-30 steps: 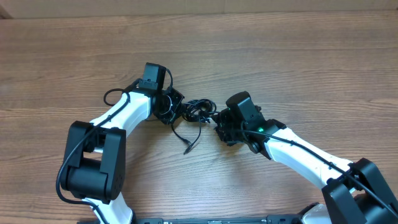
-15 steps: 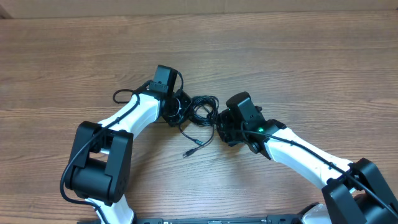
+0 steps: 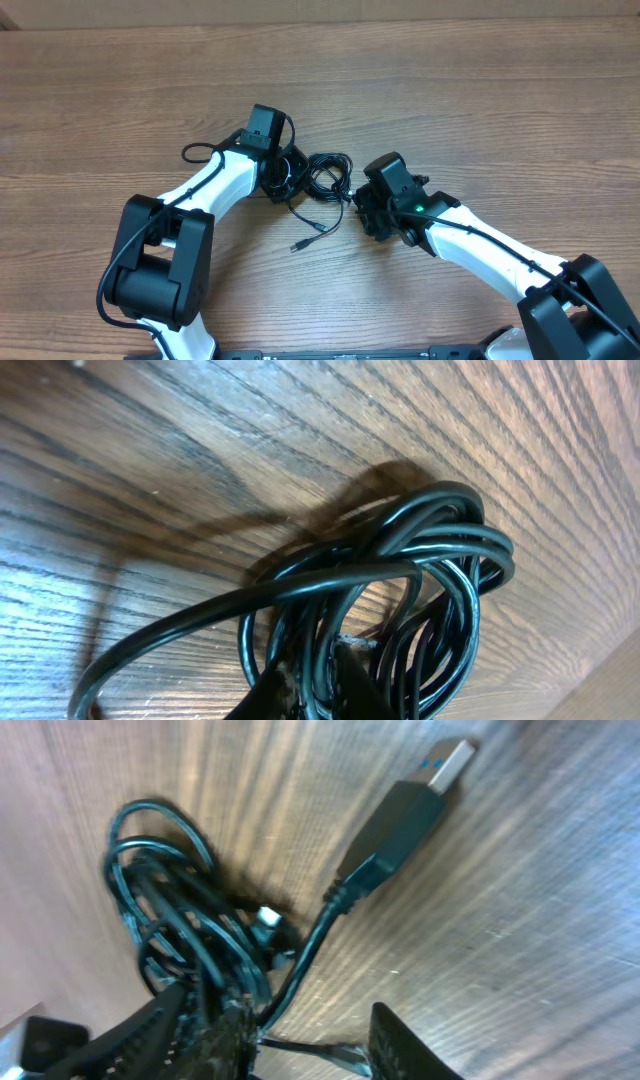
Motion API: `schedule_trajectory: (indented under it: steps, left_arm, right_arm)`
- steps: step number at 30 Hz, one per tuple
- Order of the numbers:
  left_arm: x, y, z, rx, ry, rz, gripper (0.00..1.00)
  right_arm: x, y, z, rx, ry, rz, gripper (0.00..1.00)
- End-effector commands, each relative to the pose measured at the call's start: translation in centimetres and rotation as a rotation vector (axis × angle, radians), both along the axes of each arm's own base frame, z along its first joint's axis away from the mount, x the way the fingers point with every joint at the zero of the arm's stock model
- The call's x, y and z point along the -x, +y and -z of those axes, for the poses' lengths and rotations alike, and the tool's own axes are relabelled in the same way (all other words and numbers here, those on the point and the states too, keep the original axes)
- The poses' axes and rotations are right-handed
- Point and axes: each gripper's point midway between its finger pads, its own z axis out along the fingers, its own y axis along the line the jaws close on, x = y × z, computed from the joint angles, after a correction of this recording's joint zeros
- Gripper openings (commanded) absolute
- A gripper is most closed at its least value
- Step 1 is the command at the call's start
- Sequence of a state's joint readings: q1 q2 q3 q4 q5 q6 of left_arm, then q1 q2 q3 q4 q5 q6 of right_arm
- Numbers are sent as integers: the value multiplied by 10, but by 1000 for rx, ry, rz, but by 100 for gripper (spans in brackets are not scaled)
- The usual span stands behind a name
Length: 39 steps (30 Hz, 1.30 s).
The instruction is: Untangle cables
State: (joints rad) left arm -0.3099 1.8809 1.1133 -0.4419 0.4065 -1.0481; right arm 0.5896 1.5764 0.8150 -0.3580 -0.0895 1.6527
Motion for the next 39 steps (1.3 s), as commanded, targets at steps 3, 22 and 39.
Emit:
schedule_trajectory:
  steps: [3, 22, 39]
  left_arm:
    - [4, -8, -3, -29, -56, 108, 18]
    - [9, -7, 3, -146, -134, 261, 53]
    - [17, -10, 15, -228, -102, 227, 35]
  right_arm:
    - [11, -4, 5, 23, 58, -11, 37]
    - [18, -8, 10, 75, 52, -109, 39]
    - [8, 2, 20, 94, 3, -116, 40]
